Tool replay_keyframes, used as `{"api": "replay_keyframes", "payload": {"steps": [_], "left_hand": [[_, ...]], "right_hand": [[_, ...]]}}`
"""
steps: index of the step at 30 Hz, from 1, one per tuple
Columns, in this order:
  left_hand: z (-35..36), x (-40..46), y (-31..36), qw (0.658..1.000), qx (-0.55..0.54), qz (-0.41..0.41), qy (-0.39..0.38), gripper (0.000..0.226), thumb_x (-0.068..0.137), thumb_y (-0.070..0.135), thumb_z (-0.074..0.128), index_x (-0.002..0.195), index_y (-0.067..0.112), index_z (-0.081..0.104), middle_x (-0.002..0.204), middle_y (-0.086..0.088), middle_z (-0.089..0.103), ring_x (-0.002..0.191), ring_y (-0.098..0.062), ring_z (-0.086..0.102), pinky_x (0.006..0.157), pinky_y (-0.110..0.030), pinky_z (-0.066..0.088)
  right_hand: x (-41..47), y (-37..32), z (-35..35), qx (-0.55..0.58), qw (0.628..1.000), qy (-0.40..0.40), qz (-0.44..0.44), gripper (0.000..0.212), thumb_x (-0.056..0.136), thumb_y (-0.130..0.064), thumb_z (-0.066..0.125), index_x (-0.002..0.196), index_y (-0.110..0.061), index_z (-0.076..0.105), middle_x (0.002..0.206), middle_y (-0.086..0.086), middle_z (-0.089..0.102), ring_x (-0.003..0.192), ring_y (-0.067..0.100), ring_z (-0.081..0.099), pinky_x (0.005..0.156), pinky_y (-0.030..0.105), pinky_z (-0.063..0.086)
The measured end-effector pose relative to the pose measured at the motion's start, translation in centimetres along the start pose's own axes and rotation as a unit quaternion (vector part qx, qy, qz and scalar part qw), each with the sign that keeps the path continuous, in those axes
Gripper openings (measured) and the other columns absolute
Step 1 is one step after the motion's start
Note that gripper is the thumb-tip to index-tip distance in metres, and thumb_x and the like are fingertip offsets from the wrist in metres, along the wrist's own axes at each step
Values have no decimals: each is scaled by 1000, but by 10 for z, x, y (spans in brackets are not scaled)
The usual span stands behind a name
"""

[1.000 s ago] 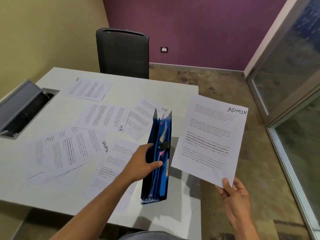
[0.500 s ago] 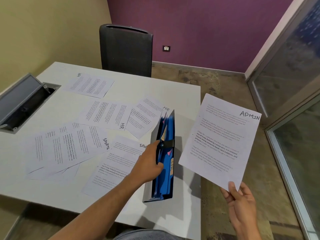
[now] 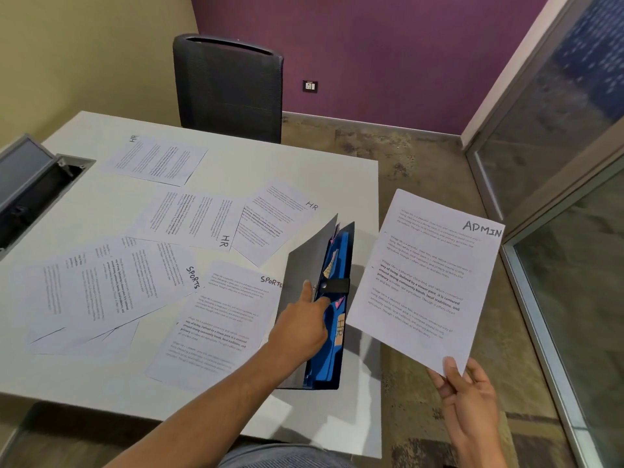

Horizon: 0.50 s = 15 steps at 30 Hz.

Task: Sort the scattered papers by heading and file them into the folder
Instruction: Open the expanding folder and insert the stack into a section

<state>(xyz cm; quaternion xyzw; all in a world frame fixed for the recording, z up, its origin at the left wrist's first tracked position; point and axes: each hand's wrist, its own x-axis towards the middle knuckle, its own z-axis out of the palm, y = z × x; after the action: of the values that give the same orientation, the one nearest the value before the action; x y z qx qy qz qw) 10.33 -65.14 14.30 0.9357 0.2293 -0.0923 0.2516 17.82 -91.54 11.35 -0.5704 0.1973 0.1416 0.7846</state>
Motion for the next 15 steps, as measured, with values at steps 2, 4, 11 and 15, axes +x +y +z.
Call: {"api": "replay_keyframes", "payload": {"steps": [2,4,11,15], "left_hand": [[2,3,2,1000,11,-7,-6,55,96,15,48,148,23,32,162,-16,10,104,-33,64,87,-37,54],[3,5,1,1000,13,-4,-12,65,96,15,49,153,24,20,161,-17,13,106,-34,64,88,-38,55],[-2,9,4,999,-13,30,-20,83,95,12,49,151,44,-3,140,-20,39,88,-28,64,77,-35,58],[-2,8,8,998,-24,28,-46,78,98,12,44,151,48,-1,158,-23,15,105,-36,63,87,-37,55]], "right_hand": [[0,0,-1,-2,1000,3,0,18,94,4,54,102,-10,62,101,0,77,88,15,74,71,28,62],[0,1,-1,-2,1000,4,-3,17,88,0,59,102,-10,63,100,0,77,87,15,75,71,28,62],[-1,1,-3,-11,1000,17,-6,20,95,4,53,103,-11,62,97,-3,77,86,13,75,71,27,62],[-1,-2,-1,-11,999,26,-16,20,96,3,53,103,-12,62,97,-3,77,85,12,74,69,25,61]]}}
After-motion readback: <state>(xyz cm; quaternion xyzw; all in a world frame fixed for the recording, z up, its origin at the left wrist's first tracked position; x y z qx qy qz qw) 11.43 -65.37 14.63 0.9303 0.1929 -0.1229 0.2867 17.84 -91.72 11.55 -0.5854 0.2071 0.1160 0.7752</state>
